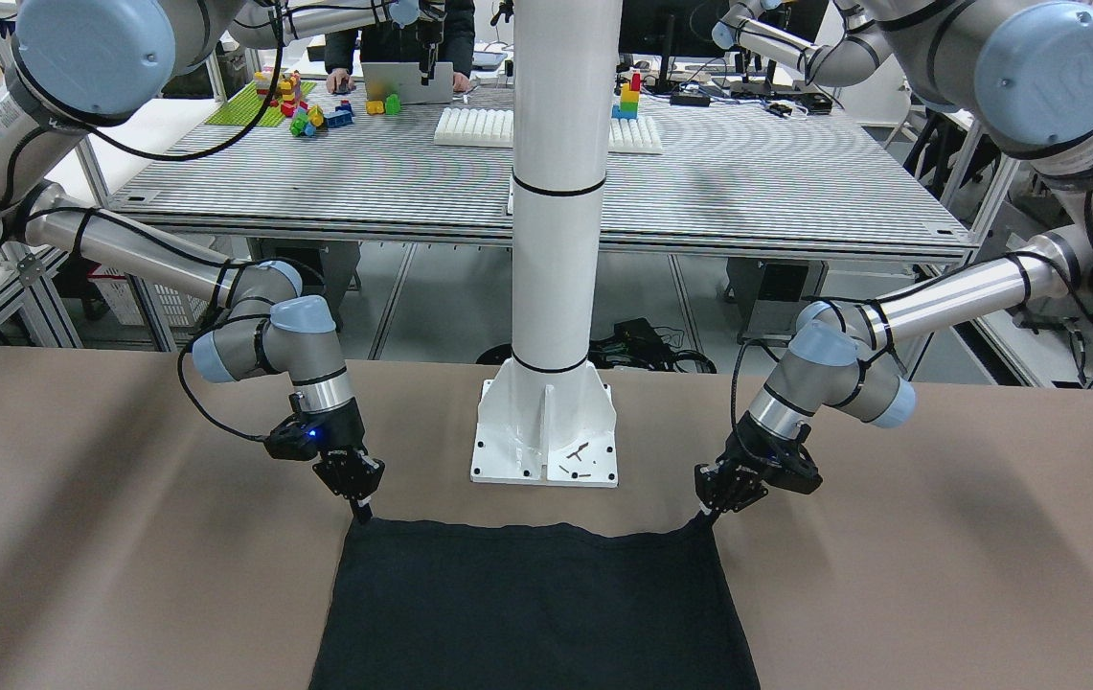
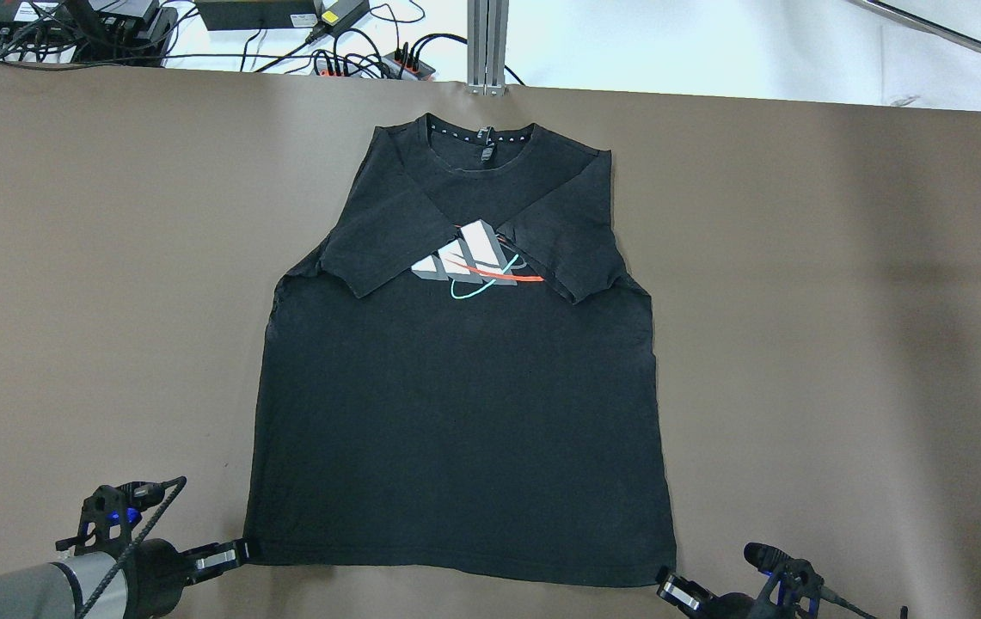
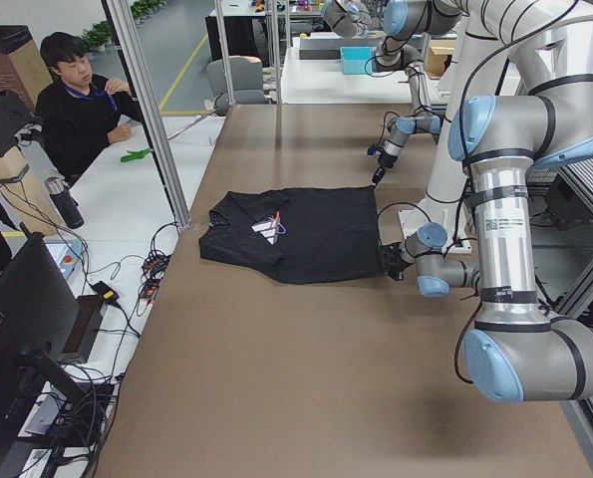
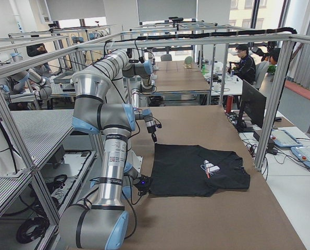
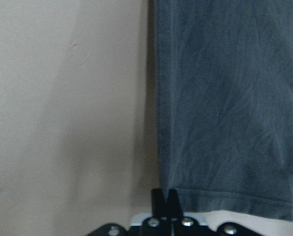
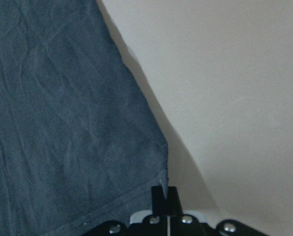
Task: Fold clothes
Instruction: 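Grasp the hem corners with both grippers, then lift the hem with both grippers and fold it toward the collar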
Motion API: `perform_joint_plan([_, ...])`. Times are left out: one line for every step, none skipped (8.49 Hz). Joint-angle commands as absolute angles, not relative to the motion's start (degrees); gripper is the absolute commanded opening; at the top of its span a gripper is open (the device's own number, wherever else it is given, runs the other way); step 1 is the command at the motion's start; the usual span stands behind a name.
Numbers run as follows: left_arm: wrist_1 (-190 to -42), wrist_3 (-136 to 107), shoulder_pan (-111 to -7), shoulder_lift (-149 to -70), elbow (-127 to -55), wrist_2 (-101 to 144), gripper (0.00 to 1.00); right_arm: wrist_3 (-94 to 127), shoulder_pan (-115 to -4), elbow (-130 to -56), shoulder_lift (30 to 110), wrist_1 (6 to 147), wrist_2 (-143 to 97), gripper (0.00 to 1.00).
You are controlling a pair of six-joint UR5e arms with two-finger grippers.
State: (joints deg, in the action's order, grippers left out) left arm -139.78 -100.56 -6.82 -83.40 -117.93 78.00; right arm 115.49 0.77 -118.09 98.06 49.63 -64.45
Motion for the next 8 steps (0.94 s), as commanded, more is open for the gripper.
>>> perform_joint_plan([-136.79, -100.46, -12.09, -82.18, -124.43, 83.98, 0.0, 108.23, -0.7, -126.17, 98.26, 55.25, -65.04, 0.0])
perform_joint_plan([-131.28, -100.2, -15.61, -82.87, -127.5, 88.9, 0.0, 105.32, -2.44, -129.87, 98.26, 57.2, -66.43, 0.0])
perform_joint_plan([-125.57, -97.85, -20.17, -86.36, -129.53, 94.95, 0.0, 101.03, -5.94, -132.51, 98.0, 59.3, -70.62, 0.0])
perform_joint_plan([-118.98, -94.69, -26.74, -92.49, -129.64, 101.8, 0.0, 97.16, -11.72, -133.23, 97.74, 59.59, -76.32, 0.0])
perform_joint_plan([-111.78, -91.44, -32.03, -97.59, -129.64, 108.48, 0.0, 94.51, -17.35, -133.42, 97.39, 59.59, -82.55, 0.0])
perform_joint_plan([-106.31, -89.14, -36.0, -101.65, -129.64, 114.11, 0.0, 91.09, -21.49, -133.33, 97.3, 59.59, -87.92, 0.0])
perform_joint_plan([-103.74, -87.99, -37.51, -103.34, -129.64, 118.87, 0.0, 88.97, -22.84, -133.68, 97.82, 59.59, -91.55, 0.0])
perform_joint_plan([-103.8, -87.63, -37.7, -102.58, -130.25, 123.09, 0.0, 88.86, -22.76, -134.55, 98.17, 59.68, -96.72, 0.0])
